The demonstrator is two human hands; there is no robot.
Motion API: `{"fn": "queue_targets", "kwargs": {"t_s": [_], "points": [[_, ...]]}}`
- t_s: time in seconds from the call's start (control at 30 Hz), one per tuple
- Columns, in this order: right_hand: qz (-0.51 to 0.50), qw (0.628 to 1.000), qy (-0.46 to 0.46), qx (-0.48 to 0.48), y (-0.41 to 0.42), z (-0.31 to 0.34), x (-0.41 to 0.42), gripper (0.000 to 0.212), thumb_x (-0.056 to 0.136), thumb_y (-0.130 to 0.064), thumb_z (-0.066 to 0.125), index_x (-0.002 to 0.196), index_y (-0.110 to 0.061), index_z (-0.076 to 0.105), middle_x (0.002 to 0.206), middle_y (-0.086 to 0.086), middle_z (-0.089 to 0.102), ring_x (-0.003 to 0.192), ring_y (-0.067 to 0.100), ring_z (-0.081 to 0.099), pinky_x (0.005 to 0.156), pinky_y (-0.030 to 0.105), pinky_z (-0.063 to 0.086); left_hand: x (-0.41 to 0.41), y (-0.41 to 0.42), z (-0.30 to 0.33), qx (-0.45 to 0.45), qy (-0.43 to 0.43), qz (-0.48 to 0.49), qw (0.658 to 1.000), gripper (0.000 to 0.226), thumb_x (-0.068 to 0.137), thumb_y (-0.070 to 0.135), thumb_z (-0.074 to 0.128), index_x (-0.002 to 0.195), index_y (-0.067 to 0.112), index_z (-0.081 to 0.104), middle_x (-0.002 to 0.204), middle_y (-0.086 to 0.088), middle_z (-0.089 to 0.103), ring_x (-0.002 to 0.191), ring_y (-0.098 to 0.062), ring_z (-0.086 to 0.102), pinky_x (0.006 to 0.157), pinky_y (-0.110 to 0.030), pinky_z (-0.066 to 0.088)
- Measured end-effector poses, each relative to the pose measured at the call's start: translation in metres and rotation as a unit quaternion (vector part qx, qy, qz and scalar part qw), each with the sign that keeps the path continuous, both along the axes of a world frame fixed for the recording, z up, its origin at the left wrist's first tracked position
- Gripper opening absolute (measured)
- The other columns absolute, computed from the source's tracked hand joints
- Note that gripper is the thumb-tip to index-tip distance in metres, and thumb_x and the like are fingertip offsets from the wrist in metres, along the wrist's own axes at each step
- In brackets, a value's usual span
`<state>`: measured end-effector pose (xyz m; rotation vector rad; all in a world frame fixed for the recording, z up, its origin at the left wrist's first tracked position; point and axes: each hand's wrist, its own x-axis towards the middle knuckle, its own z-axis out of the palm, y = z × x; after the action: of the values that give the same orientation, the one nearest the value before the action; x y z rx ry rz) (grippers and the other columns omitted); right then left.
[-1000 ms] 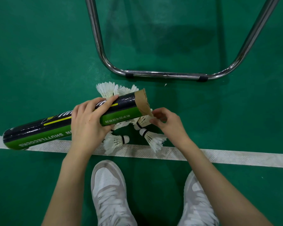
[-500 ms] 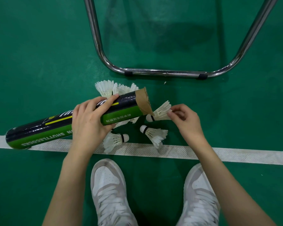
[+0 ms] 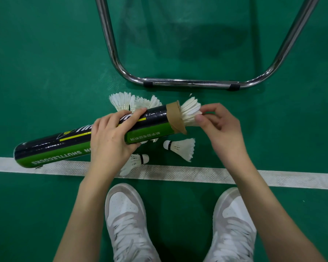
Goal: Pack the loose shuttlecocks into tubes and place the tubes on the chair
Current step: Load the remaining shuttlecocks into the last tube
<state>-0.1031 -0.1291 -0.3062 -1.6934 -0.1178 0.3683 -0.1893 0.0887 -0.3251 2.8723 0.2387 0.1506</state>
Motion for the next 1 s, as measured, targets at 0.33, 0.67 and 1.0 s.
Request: {"fn": "queue_targets", "kwargs": {"t_s": [0.33,0.67,1.0], "points": [[0.024,0.997,0.035,0.057,0.012,0.003,-0.008,0.021,0.084,-0.003,0.065,0.081,-0.024,0.060,0.068,-0.016,0.067,0.067,-0.002,0.061,0.065,0.011,0.045,0.001,-0.002,0.001,-0.006,0.002,0.000,1.000,0.085,0.062,0.023,0.083,0.135,0.036,0.042,0.121,-0.005,0.056,0.107,-0.032,0.049,0.093,-0.042,0.031],[0.061,0.998,0.006,0.021,0.017,-0.001,-0.017,0.039,0.068,-0.009,0.080,0.087,-0.031,0.053,0.081,-0.024,0.059,0.076,0.001,0.053,0.074,0.015,0.042,0.001,-0.004,0.004,-0.005,-0.005,-0.006,1.000,0.084,0.062,0.022,0.084,0.135,0.035,0.043,0.119,-0.006,0.057,0.105,-0.032,0.050,0.092,-0.044,0.033],[0.068,0.997,0.031,0.010,0.014,-0.001,-0.013,0.034,0.079,-0.004,0.070,0.088,-0.033,0.054,0.083,-0.005,0.064,0.079,0.005,0.058,0.079,0.025,0.049,0.001,-0.007,0.007,-0.004,-0.004,-0.006,1.000,0.084,0.063,0.022,0.083,0.134,0.036,0.043,0.119,-0.005,0.057,0.106,-0.031,0.049,0.093,-0.043,0.032]]}}
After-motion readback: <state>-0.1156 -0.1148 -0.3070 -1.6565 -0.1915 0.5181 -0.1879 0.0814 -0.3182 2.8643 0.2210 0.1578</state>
